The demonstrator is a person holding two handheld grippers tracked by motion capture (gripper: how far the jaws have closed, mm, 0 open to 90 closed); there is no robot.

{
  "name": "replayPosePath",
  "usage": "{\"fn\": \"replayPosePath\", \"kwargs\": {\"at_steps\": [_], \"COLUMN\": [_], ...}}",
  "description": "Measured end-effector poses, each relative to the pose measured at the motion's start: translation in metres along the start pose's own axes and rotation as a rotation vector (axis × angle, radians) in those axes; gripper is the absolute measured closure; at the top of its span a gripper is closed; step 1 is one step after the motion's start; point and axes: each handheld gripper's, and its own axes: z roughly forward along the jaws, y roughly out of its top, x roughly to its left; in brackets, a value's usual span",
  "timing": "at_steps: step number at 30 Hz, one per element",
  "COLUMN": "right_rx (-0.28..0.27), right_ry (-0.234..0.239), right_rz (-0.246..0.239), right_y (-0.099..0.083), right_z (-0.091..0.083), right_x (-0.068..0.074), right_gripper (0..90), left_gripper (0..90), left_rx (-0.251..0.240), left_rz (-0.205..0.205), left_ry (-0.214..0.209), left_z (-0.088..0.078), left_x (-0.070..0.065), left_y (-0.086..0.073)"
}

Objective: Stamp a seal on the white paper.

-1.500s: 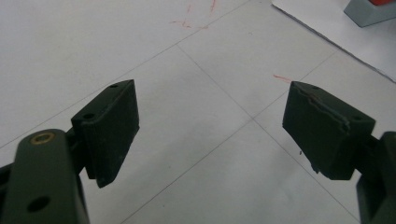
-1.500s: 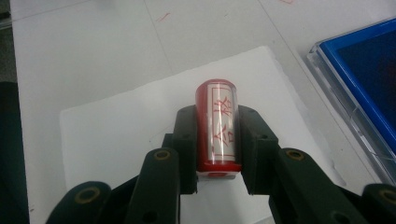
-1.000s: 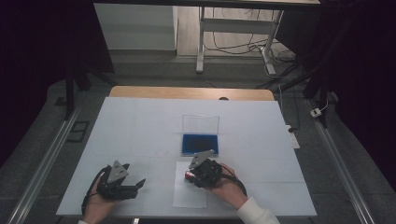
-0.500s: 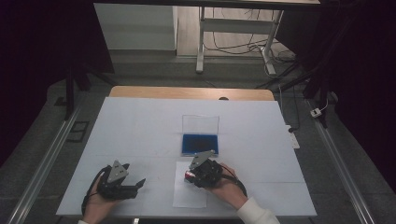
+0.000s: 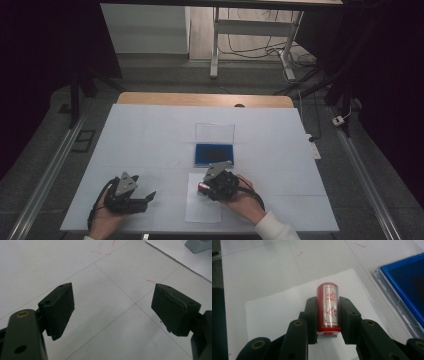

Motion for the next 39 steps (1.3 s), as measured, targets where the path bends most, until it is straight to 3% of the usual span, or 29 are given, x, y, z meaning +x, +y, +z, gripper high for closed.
{"fn": "replayPosePath", "kwargs": {"at_steps": [20, 30, 39], "right_rx": [0.000, -0.110, -0.154], "right_ry": [-0.002, 0.004, -0.027], "right_rz": [-0.001, 0.068, 0.100], "right_y": [0.001, 0.002, 0.001], "right_z": [-0.001, -0.023, -0.040], "right_x": [0.000, -0.010, -0.021], "right_gripper": [70.1, 70.1, 70.1], "left_gripper": [19.0, 19.0, 19.0], "left_rx": [-0.001, 0.001, -0.002], "left_rz": [0.005, 0.006, 0.002], "left_ry": [0.001, 0.001, 0.001], "left_z": [-0.001, -0.001, -0.001], "left_x": [0.000, 0.001, 0.001], "left_y": [0.000, 0.000, 0.000]}}
